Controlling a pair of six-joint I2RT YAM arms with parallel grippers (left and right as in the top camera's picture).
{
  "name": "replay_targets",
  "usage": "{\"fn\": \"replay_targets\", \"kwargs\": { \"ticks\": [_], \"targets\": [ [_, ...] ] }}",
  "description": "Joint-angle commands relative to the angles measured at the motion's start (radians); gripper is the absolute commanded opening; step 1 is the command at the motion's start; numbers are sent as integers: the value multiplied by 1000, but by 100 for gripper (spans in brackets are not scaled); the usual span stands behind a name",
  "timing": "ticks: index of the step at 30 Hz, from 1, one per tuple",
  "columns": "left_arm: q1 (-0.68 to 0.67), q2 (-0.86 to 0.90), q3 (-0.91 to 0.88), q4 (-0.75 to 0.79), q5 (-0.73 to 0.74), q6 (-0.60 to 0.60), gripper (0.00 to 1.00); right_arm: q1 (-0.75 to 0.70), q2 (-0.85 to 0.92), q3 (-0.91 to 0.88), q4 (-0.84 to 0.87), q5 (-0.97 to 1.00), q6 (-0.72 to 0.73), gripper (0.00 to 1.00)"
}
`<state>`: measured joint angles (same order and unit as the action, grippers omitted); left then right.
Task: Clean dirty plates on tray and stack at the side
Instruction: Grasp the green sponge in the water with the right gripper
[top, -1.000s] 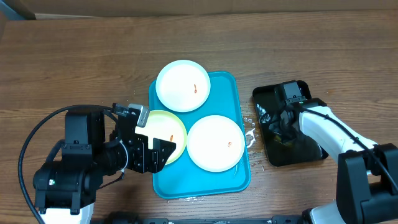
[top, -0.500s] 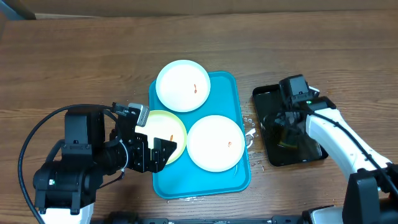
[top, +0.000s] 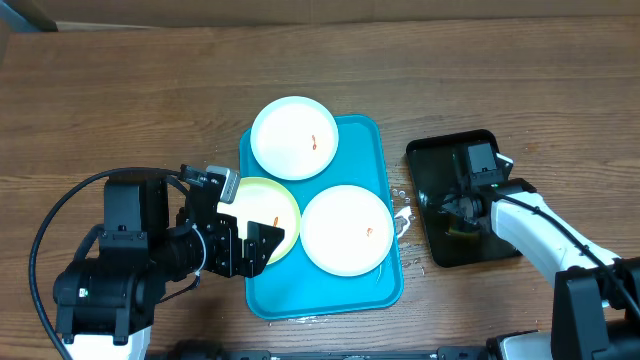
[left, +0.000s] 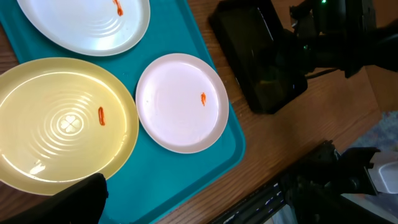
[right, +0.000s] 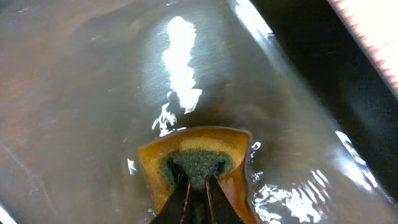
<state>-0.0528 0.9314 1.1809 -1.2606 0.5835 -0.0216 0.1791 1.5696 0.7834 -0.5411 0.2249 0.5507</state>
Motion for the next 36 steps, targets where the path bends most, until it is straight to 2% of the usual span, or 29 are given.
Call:
{"fn": "replay_targets", "kwargs": {
  "ticks": [1,4,8,10,13,16,17,19,23,24,26,32,33,34,35,36],
  "targets": [
    [-7,-3,23,3,11,23,95,-7,-3,20,-5,-137,-109,4],
    [-7,-3,23,1,11,23,96,-25,-3,97,-63,-137,-113,4],
    [-7,-3,23,1,12,23,96,-40,-3,220,-208,-137,-114,55],
    [-7,-3,23,1,11,23,96,-40,-3,225,-263,-139,-113,67],
    [-7,-3,23,1,11,23,96,-39,-2,201,-334,-158,-109,69],
    [-7,-3,23,1,11,23,96,-39,-2,145,-344,-161,-101,68],
    [-7,-3,23,1,11,23,97,-39,-2,105,-335,-161,-64,61],
    [-7,-3,23,2,11,23,97,-39,-2,50,-301,-161,-22,55],
    [-7,-2,23,2,11,23,97,-39,-2,-43,-166,-188,-15,36],
    [-7,-2,23,3,11,23,97,-39,-2,-53,-140,-187,-16,31],
    [-7,-2,23,2,11,23,98,-40,-2,-56,-95,-170,-32,4],
    [-7,-2,23,3,11,23,97,-50,-3,56,-156,-140,-65,4],
    [-7,-2,23,3,11,23,97,-50,-3,89,-195,-140,-66,9],
    [-7,-2,23,3,11,23,97,-50,-3,113,-225,-141,-70,37],
    [-7,-2,23,3,11,23,97,-50,-3,137,-259,-140,-79,59],
    [-7,-2,23,3,11,23,97,-50,-3,154,-285,-140,-85,65]
  ]
}}
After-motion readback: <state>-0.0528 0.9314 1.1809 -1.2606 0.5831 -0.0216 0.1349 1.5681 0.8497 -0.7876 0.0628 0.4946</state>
